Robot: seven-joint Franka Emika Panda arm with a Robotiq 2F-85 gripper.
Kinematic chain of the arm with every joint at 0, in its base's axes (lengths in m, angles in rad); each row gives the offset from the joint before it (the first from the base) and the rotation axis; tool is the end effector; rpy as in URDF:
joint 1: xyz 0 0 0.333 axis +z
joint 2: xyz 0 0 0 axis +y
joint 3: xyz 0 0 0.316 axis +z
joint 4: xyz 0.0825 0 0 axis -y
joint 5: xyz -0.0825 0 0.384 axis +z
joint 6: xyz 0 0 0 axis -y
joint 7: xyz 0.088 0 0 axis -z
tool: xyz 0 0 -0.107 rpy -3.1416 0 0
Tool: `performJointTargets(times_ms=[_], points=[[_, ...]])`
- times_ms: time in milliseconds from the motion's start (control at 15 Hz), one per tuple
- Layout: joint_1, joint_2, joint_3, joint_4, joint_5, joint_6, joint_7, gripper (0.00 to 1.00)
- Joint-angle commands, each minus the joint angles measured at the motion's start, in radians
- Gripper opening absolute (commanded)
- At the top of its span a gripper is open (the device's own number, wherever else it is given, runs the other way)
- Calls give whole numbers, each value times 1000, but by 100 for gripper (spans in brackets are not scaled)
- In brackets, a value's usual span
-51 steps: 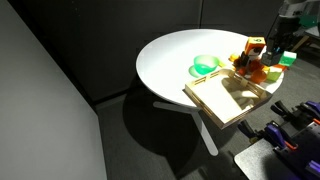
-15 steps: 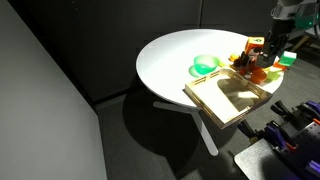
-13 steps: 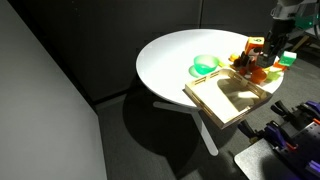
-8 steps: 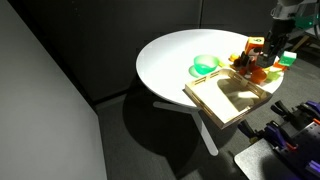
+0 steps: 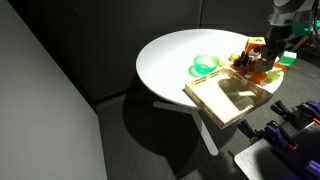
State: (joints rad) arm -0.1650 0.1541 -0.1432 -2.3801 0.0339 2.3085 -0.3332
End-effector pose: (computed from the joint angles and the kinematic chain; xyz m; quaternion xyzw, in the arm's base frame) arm 0.4562 -0.1458 0.2411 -0.9937 0.0007 0.1059 0.0354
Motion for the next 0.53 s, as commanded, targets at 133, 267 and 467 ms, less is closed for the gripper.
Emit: performJointTargets(times_ms=[133, 267, 467], points=[[9, 30, 4, -7, -78, 170, 63, 33], [8, 27, 14, -6, -64, 162, 48, 33], [13, 3, 27, -8, -57, 149, 44, 33]])
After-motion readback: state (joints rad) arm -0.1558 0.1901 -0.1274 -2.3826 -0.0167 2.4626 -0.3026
